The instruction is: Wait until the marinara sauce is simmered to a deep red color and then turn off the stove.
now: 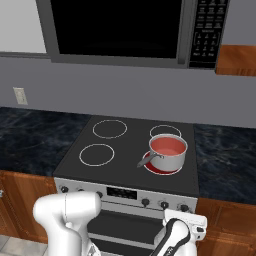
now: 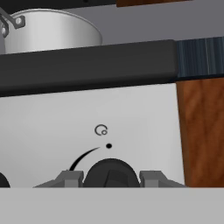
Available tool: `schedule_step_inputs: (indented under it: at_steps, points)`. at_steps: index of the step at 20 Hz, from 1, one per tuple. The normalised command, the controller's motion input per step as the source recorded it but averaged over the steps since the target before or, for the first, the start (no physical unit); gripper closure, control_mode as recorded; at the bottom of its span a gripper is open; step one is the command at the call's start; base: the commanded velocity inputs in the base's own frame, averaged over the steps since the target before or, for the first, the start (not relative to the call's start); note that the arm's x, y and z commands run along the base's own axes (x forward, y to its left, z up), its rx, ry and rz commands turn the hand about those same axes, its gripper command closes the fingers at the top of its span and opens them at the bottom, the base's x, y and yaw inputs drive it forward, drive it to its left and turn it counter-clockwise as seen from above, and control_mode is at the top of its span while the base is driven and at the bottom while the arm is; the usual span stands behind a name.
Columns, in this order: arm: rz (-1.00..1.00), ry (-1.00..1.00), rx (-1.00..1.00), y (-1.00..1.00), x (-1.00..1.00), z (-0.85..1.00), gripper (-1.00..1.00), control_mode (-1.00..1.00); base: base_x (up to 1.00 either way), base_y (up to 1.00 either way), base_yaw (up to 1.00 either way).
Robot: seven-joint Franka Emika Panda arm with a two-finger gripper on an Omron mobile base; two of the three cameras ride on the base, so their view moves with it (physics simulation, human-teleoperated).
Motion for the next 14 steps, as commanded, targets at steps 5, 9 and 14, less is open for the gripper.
schedule_step_inputs:
  at_steps: [5,9,14]
  points:
    - [0.0,0.0,0.0,0.0,0.0,0.0,1.0,-1.0,0.0,0.0,0.0]
    - [0.0,0.0,0.0,0.0,0.0,0.0,1.0,-1.0,0.0,0.0,0.0]
    - [0.0,0.0,0.0,0.0,0.0,0.0,1.0,-1.0,0.0,0.0,0.0]
